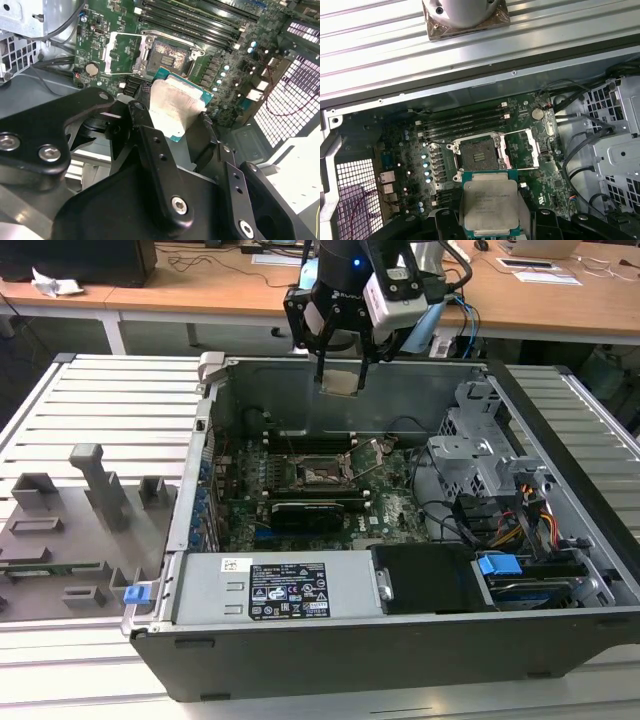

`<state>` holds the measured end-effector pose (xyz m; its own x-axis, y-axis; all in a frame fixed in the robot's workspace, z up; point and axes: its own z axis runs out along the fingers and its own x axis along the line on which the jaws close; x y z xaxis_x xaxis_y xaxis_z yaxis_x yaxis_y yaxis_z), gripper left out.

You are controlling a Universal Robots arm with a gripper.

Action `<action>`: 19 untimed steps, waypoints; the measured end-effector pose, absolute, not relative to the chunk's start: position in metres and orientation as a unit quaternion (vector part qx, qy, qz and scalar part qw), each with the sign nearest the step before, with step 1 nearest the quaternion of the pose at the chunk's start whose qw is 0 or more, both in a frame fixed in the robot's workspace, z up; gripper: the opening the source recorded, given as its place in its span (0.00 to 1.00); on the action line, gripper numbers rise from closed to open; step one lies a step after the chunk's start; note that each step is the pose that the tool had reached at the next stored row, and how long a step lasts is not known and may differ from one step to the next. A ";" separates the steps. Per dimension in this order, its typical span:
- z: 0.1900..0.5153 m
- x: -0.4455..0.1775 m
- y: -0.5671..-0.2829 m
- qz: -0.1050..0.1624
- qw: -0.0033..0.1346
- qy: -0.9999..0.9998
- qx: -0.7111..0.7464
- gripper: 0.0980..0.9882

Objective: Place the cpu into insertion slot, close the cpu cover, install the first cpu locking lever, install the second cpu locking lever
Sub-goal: 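Place the cpu into insertion slot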

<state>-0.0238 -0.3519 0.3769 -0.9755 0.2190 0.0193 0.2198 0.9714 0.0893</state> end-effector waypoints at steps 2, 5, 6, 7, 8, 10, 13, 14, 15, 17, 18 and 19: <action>0.377 -0.024 -0.352 -0.046 0.004 -0.992 -0.115 0.48; 0.377 -0.024 -0.352 -0.046 0.004 -0.992 -0.120 0.48; 0.377 -0.024 -0.352 -0.046 0.004 -0.992 -0.122 0.48; 0.377 -0.024 -0.352 -0.046 0.004 -0.991 -0.123 0.48; 0.377 -0.024 -0.352 -0.046 0.004 -0.991 -0.124 0.48; 0.377 -0.024 -0.352 -0.046 0.004 -0.991 -0.126 0.48; 0.377 -0.024 -0.352 -0.046 0.004 -0.990 -0.130 0.48; 0.377 -0.024 -0.352 -0.046 0.004 -0.990 -0.131 0.48; 0.377 -0.024 -0.352 -0.046 0.004 -0.990 -0.132 0.48; 0.377 -0.024 -0.352 -0.046 0.004 -0.990 -0.134 0.48; 0.377 -0.024 -0.352 -0.046 0.004 -0.990 -0.136 0.48; 0.377 -0.024 -0.352 -0.046 0.003 -0.990 -0.137 0.48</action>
<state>-0.0238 -0.3519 0.3768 -0.9626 0.2701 0.0194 0.2708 0.9585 0.0893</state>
